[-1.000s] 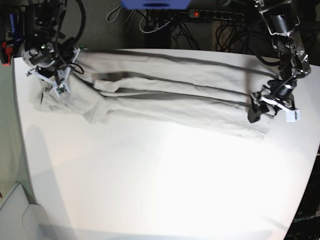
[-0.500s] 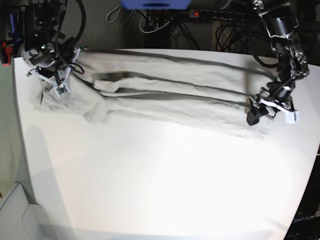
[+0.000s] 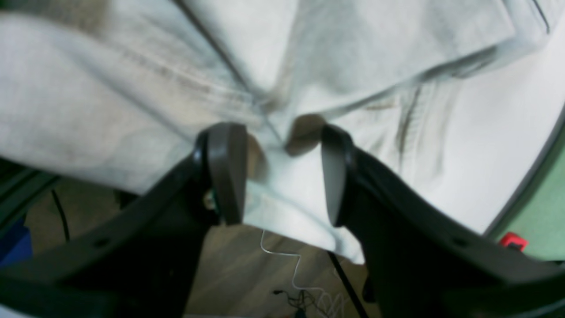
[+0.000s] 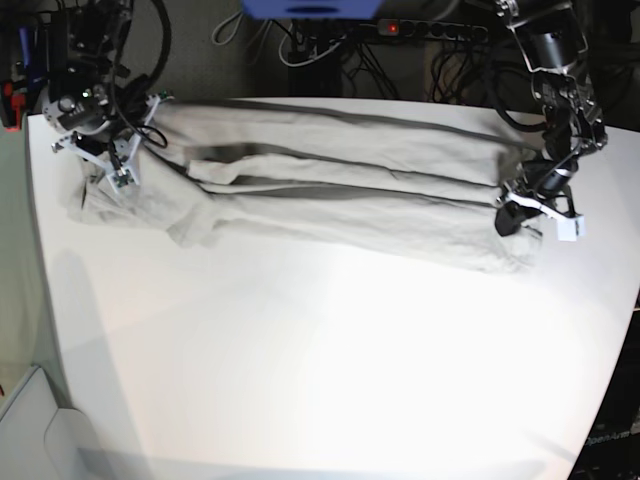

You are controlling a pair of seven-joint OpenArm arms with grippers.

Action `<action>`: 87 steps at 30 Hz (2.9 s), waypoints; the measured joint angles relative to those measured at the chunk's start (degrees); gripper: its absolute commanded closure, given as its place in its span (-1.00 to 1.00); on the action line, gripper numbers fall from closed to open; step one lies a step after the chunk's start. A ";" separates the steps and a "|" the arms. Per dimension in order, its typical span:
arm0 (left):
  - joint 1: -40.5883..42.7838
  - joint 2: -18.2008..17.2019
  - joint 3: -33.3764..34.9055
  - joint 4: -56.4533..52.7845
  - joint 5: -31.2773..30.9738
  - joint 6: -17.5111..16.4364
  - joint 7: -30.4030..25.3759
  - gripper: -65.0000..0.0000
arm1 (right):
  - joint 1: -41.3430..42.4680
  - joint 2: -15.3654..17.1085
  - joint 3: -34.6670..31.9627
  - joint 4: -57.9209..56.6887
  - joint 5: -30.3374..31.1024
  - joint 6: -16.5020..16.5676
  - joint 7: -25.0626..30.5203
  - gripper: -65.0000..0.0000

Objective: Layout the t-shirt on the table in an organized manner, then fold the t-shirt properly

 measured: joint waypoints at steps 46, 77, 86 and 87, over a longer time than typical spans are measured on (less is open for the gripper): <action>0.22 -11.19 -3.37 7.85 6.56 2.36 15.93 -0.88 | 2.23 0.96 -0.28 -0.07 -0.17 0.02 -0.02 0.10; -20.20 1.36 -3.34 -6.73 16.59 2.29 10.84 -0.77 | 5.90 3.02 -0.26 -7.39 0.83 -0.17 1.49 0.10; -20.28 1.20 -3.39 -8.26 16.74 2.51 11.43 0.55 | 5.88 3.04 -0.26 -7.39 0.83 -0.17 1.49 0.10; -20.26 1.25 -3.43 -8.26 16.70 2.54 11.65 0.67 | 5.90 3.04 -0.26 -7.39 0.83 -0.17 1.49 0.10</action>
